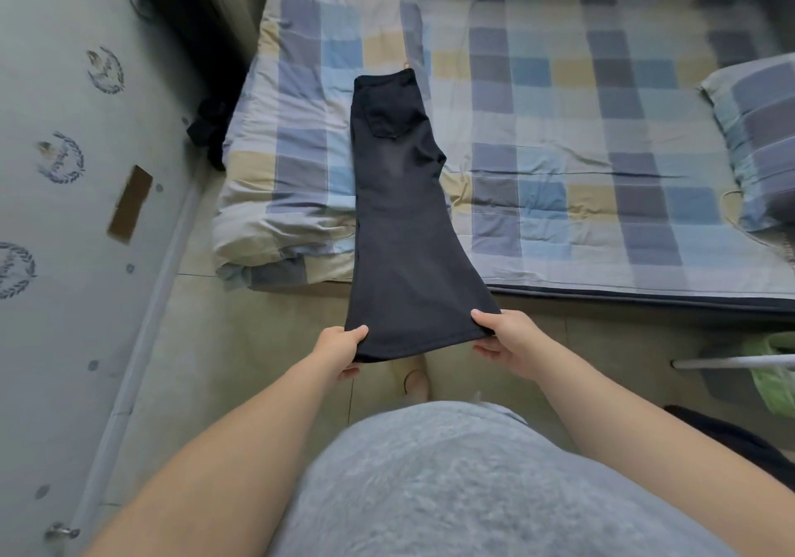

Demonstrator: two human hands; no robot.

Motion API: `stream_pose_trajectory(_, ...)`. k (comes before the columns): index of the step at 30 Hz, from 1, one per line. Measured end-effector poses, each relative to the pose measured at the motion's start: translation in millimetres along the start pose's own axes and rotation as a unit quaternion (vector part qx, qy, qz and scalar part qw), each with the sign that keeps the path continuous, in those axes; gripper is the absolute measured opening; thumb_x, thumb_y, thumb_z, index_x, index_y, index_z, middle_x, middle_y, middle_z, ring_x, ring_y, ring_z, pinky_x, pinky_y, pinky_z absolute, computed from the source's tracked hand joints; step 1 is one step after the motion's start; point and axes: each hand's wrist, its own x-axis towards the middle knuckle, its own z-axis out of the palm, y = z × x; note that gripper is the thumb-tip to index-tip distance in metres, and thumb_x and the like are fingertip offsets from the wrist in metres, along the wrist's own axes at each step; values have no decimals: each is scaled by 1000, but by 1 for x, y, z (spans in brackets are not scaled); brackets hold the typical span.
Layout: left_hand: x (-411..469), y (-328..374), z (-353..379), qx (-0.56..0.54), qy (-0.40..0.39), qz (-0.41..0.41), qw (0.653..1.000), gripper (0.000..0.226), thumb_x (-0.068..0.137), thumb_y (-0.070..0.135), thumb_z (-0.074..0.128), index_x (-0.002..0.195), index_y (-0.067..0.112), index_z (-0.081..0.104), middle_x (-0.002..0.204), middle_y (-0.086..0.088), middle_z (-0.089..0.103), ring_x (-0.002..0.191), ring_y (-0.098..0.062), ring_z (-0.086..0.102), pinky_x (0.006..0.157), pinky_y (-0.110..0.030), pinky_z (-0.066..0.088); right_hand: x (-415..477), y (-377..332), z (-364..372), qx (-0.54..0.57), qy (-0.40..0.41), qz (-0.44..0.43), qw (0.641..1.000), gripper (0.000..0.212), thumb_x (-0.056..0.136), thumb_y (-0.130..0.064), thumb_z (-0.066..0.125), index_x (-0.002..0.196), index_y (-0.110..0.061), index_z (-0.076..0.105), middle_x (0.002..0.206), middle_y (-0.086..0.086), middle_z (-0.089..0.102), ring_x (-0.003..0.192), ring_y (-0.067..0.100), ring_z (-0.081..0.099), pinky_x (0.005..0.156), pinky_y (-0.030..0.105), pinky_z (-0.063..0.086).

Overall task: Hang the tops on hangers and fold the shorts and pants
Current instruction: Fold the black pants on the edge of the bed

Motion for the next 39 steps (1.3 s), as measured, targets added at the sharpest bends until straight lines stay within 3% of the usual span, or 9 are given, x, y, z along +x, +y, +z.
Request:
stream_pose_trajectory(4,-27,-61,-8,6,14,10,1000,19,98,34,62,99,15,60,98,-3,66,82,-23,66,63,-29,52,-27,60,-3,-7,7,33,999,16,94,-18,69,107,-11,63,97,6,71,81,23,68,73,34,55)
stream_pose_trajectory(10,-79,-164,-20,51,16,-32,998,23,99,36,59,100,13,61,83,-3,62,62,-17,57,55,-23,41,-72,146,-9,-4,-22,97,995,18,90,-19,70,106,-13,66,96,4,71,78,22,69,73,34,55)
stream_pose_trajectory(17,-104,-196,-31,63,11,-44,997,23,98,36,61,97,13,59,76,-5,52,55,-16,43,51,-22,30,-97,186,-14,-19,-52,122,991,22,91,-21,68,111,-13,64,100,5,70,83,24,69,88,39,55)
stream_pose_trajectory(22,-94,-168,-26,34,18,-48,998,24,97,36,62,88,14,56,72,-4,51,58,-18,43,53,-24,33,-86,158,-18,-10,-44,100,994,18,92,-23,67,109,-17,64,95,2,69,80,24,71,78,36,54)
stream_pose_trajectory(28,-69,-104,-19,-45,21,-62,997,18,95,34,62,91,16,60,70,-2,55,51,-16,44,50,-22,35,-57,102,-15,15,-15,88,996,14,94,-27,64,105,-18,63,94,10,71,85,27,71,75,36,55)
stream_pose_trajectory(34,-14,3,-19,-151,0,-51,987,12,94,29,58,89,19,56,66,-2,54,46,-14,42,44,-19,30,2,3,6,58,12,63,996,12,96,-27,60,98,-16,61,85,12,69,83,28,69,71,37,53)
stream_pose_trajectory(39,38,114,-28,-171,-28,-38,984,16,95,28,55,83,17,59,59,0,51,45,-13,43,45,-21,33,67,-94,33,109,35,71,991,15,97,-27,56,93,-13,61,71,7,69,83,27,67,72,38,51)
